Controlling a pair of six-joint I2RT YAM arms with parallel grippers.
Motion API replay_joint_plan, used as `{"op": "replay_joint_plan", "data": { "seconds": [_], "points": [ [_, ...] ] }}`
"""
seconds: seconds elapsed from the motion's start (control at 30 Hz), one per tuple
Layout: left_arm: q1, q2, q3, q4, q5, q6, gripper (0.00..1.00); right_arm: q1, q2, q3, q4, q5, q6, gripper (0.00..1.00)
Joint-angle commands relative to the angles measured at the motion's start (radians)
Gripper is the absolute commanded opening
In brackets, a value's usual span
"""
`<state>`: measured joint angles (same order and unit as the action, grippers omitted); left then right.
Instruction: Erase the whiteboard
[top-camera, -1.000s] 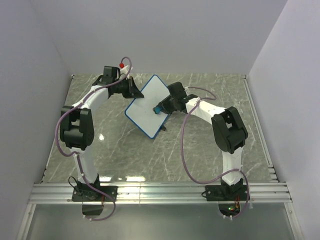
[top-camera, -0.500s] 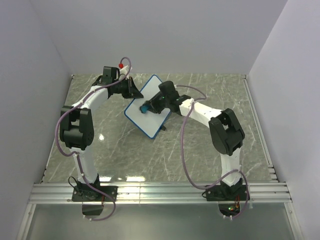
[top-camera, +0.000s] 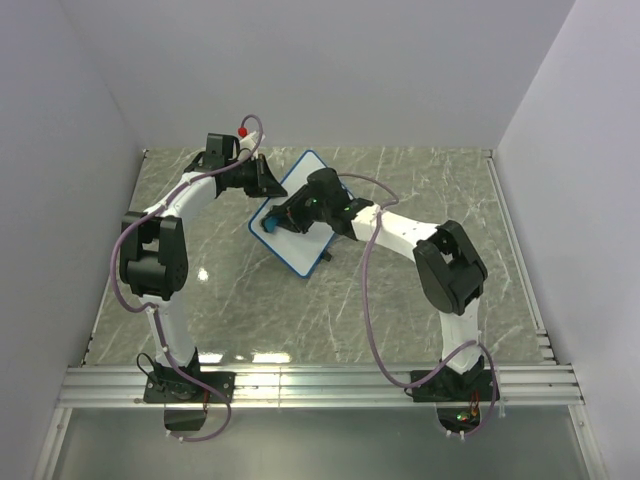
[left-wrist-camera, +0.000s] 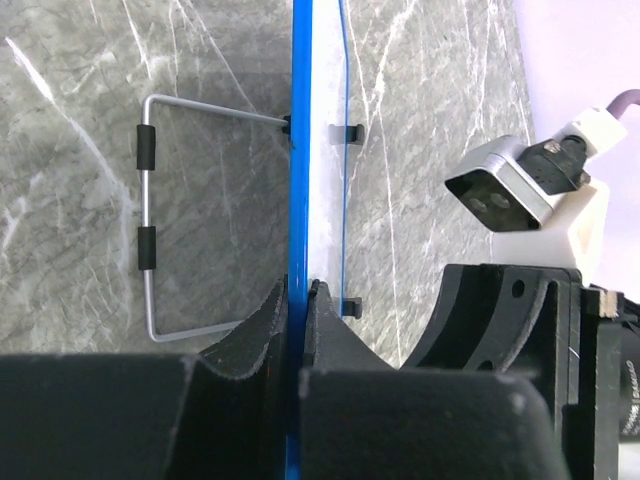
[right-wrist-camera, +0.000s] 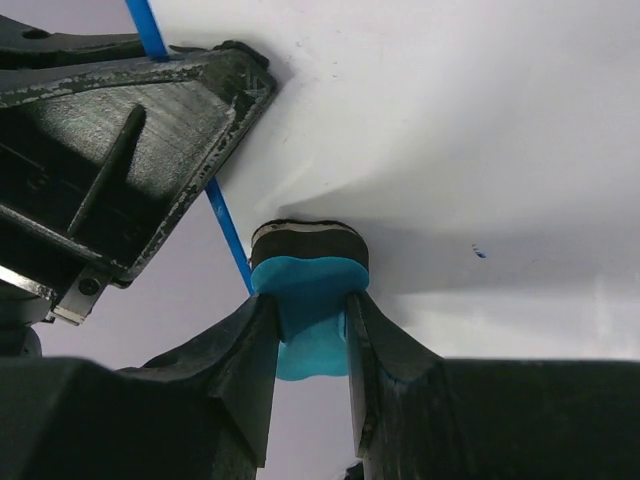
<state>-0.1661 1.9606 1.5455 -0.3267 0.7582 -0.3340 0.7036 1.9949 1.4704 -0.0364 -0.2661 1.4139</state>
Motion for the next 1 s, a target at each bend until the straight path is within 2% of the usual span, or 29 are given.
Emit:
{"op": "replay_joint_plan", "data": {
  "seconds": [0.0,0.13,0.23,0.47,0.7,0.83,0.97],
  "points": [
    [-0.046,0.012,-0.027,-0.109,-0.033,0.055,0.0,-0.01,0.045,-0.068,-0.129,0.031,-0.032,0.0],
    [-0.047,0.014,-0.022,-0.112,-0.033,0.059,0.0,-0.052,0.035,-0.03,-0.362,0.171,-0.093,0.0],
    [-0.046,0.02,-0.018,-0.11,-0.026,0.056,0.0,-0.091,0.015,-0.048,-0.436,0.237,-0.101,0.0],
    [-0.046,0.024,-0.022,-0.103,-0.02,0.053,0.0,-0.15,-0.033,-0.131,-0.336,0.263,-0.066,0.0],
    [-0.047,0.018,-0.018,-0.12,-0.02,0.064,0.0,-0.162,0.065,0.085,-0.392,0.265,-0.072,0.0],
    [-0.046,0.0,-0.024,-0.123,-0.023,0.066,0.0,-0.171,0.056,0.108,-0.37,0.255,-0.085,0.0],
    [-0.047,-0.012,-0.039,-0.117,-0.033,0.064,0.0,-0.197,-0.046,0.064,-0.346,0.264,-0.156,0.0]
  ]
}}
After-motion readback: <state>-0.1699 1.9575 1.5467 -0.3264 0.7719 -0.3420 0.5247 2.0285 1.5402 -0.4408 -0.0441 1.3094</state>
